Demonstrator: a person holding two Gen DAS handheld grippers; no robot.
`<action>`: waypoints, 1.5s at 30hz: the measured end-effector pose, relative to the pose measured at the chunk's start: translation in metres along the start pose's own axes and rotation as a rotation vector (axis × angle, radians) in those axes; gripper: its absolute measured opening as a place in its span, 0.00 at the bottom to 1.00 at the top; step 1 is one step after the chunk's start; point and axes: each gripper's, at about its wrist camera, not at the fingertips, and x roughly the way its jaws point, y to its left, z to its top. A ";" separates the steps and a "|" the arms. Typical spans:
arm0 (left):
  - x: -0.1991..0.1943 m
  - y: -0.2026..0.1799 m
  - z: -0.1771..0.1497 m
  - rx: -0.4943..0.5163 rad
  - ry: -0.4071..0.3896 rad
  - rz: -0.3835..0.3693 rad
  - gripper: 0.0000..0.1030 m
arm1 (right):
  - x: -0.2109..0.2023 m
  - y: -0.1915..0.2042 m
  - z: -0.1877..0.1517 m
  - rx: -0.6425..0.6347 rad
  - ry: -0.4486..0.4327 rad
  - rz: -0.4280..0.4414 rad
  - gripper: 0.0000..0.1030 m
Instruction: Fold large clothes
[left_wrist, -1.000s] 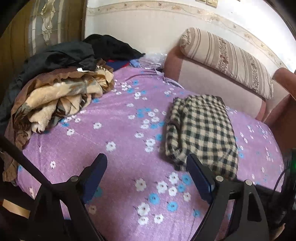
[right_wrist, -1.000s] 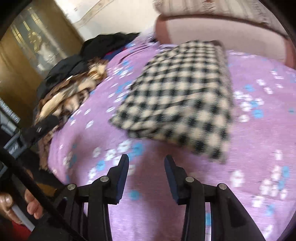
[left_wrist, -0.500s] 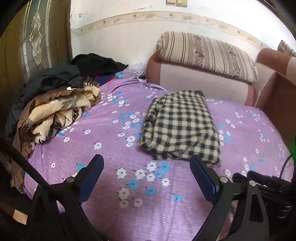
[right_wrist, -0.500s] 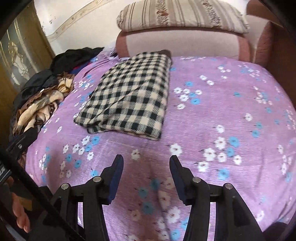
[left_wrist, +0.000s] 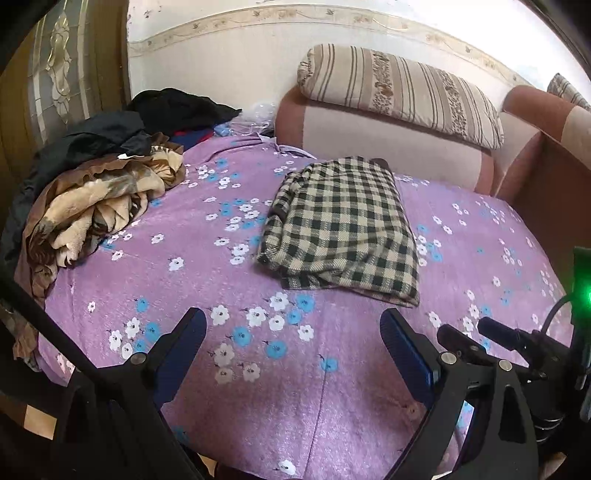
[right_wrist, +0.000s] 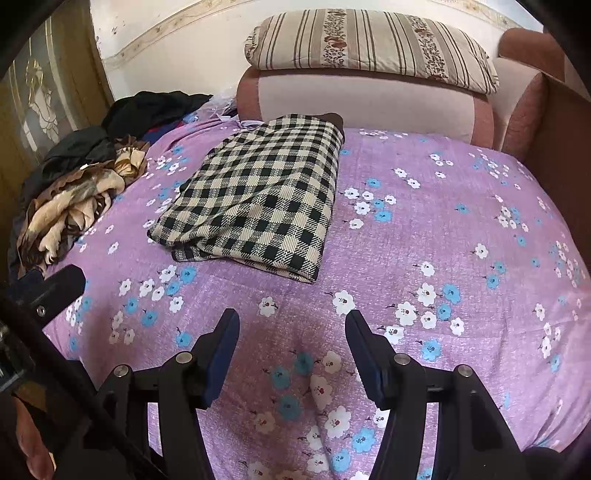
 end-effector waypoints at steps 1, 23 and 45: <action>0.000 0.000 0.000 0.004 0.001 -0.002 0.92 | 0.000 0.000 0.000 0.001 0.002 -0.002 0.63; -0.004 -0.005 -0.009 0.028 0.043 -0.047 0.91 | -0.003 -0.001 -0.010 0.001 0.025 -0.032 0.65; -0.046 -0.003 -0.019 0.033 -0.042 -0.054 0.92 | -0.038 0.005 -0.020 -0.005 -0.024 -0.054 0.68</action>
